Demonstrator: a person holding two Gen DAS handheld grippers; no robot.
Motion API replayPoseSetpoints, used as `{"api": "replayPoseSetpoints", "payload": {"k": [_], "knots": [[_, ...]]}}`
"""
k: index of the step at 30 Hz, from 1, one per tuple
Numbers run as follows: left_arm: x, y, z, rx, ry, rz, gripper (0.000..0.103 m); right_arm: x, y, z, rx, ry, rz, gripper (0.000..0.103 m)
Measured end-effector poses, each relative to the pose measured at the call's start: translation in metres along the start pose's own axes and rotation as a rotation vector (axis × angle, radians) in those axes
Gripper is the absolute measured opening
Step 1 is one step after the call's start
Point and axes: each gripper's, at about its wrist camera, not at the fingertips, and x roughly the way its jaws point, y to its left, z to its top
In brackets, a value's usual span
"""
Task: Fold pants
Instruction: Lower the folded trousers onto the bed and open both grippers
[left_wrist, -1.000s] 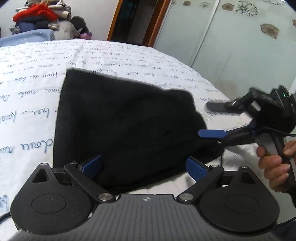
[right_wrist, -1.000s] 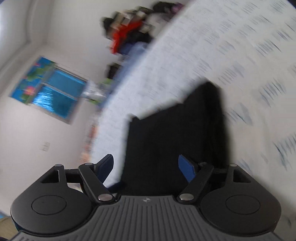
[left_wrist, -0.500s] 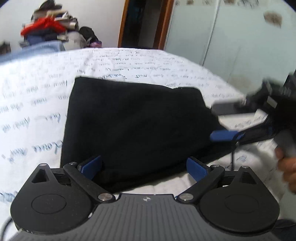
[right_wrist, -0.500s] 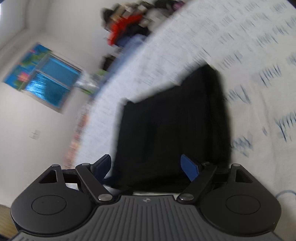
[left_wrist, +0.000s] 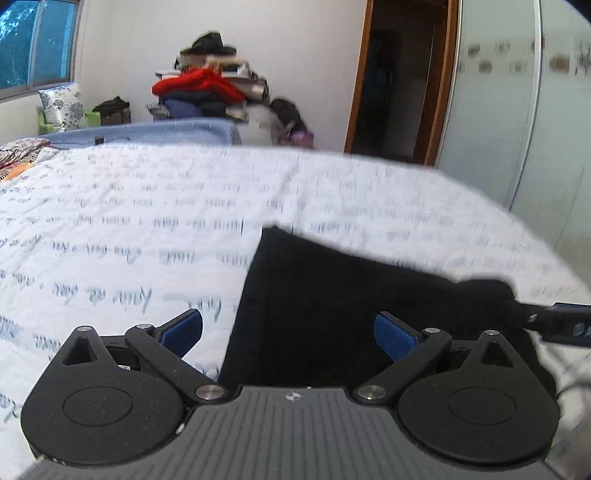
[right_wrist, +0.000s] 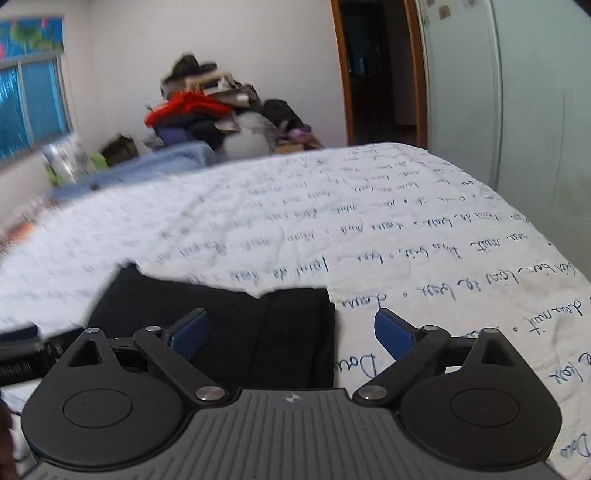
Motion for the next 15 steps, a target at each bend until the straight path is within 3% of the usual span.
{"api": "replayPoseSetpoints", "payload": {"k": [2, 4, 5, 8, 15], "knots": [[0.001, -0.001, -0.012, 0.021, 0.037, -0.018, 0.100, 0.017, 0.016, -0.008, -0.004, 0.073, -0.014, 0.097], [0.003, -0.002, -0.027, 0.025, 0.059, -0.025, 0.103, 0.019, 0.019, -0.021, 0.008, 0.093, -0.001, 0.098], [0.002, 0.001, -0.035, 0.011, 0.049, -0.025, 0.103, 0.017, 0.016, -0.027, 0.023, 0.087, 0.006, 0.102], [0.003, 0.007, -0.038, -0.024, 0.055, -0.040, 0.103, 0.010, 0.011, -0.039, 0.059, 0.048, 0.036, 0.103], [0.007, 0.006, -0.039, -0.033, 0.055, -0.043, 0.103, 0.018, 0.011, -0.033, 0.074, 0.029, 0.054, 0.103]]}}
